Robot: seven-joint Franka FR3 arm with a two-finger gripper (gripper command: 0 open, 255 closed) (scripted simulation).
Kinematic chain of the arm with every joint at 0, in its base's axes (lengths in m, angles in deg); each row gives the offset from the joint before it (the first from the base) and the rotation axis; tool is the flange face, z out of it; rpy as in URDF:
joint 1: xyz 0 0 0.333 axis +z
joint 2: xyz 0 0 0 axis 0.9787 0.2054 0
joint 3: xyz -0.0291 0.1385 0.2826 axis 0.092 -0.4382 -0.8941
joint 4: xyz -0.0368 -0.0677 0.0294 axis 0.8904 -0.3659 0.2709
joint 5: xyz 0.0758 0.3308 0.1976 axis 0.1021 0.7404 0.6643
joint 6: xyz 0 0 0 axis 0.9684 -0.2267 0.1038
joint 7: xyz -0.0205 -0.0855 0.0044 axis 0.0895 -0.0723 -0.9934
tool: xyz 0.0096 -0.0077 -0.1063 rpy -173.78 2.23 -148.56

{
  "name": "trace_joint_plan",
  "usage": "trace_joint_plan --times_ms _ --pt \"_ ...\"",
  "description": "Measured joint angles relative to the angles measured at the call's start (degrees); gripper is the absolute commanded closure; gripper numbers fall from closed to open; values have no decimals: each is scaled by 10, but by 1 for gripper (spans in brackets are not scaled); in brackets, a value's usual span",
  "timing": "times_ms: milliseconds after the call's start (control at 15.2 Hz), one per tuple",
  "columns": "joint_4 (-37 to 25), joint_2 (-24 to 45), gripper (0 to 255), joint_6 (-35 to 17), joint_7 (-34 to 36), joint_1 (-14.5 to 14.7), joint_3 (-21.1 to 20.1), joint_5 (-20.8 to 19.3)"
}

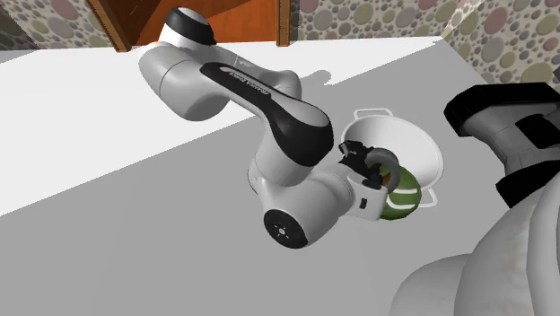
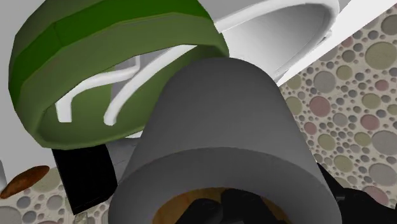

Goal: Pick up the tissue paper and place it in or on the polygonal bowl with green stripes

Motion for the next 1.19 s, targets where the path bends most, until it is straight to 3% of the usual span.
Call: trace_joint_plan --times_ms 198,396,594,792,858,1122,1188 --pt "8 16 255 -51 -10 27 11 2" --pt "18 21 255 -69 -23 35 27 -4" --pt "24 24 255 -76 -41 32 42 22" --pt "32 46 255 -84 -70 20 48 69" --pt "25 61 255 -84 -87 33 66 103" --pt "22 146 255 -76 -173 32 93 235" --pt "30 170 255 -72 -194 11 79 260"
